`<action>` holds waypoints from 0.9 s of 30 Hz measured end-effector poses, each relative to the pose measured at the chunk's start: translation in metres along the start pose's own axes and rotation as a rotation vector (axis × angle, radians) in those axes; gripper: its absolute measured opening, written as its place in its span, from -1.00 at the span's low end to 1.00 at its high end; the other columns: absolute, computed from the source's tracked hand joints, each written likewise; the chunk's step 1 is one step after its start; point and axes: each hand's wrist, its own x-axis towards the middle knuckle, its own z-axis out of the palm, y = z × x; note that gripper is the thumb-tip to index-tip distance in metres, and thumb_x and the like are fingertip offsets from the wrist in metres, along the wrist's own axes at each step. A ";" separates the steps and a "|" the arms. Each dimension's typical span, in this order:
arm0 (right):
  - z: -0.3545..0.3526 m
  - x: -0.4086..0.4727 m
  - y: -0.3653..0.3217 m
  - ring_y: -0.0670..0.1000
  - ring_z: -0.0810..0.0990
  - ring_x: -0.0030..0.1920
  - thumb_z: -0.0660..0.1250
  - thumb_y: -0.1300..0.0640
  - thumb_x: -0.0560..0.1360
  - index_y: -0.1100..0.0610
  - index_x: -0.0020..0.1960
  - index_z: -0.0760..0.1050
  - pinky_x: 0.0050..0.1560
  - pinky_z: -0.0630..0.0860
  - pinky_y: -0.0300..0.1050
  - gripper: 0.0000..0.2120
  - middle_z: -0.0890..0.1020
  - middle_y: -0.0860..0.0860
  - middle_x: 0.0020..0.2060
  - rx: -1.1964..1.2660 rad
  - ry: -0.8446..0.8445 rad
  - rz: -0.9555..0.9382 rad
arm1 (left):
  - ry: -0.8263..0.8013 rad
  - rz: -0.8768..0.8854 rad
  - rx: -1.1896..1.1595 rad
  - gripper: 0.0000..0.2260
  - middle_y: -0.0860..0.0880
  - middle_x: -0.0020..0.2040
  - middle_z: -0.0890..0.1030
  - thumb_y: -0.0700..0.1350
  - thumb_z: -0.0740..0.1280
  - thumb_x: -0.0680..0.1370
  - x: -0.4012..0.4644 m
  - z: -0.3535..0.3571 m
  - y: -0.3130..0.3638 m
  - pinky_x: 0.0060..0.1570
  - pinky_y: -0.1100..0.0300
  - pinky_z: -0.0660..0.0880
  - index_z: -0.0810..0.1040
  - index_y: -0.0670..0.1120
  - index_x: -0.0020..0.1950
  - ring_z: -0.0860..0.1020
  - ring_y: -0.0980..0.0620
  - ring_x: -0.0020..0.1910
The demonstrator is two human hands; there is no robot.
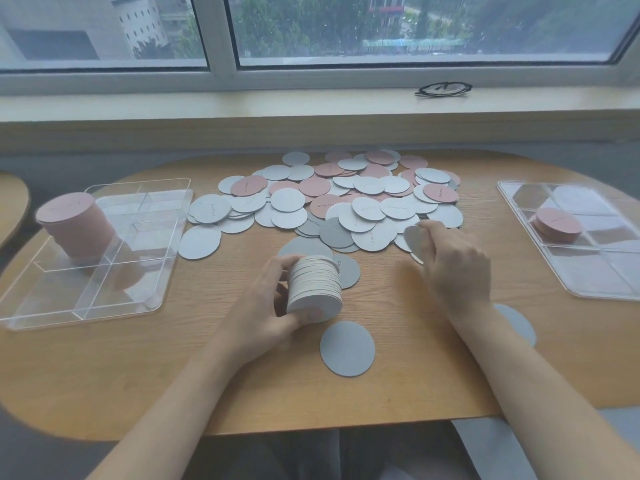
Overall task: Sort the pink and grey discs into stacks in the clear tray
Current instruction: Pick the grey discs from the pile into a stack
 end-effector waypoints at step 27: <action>0.015 -0.020 -0.083 -0.20 0.51 0.24 0.12 -0.16 0.61 -0.02 0.39 0.48 0.24 0.39 -0.28 -0.56 0.60 -0.14 0.22 0.836 -0.617 -0.061 | 0.009 0.054 0.091 -0.22 0.20 0.29 0.53 0.11 0.56 0.41 0.003 -0.001 -0.004 0.08 0.15 0.54 0.26 0.21 0.54 0.60 0.07 0.06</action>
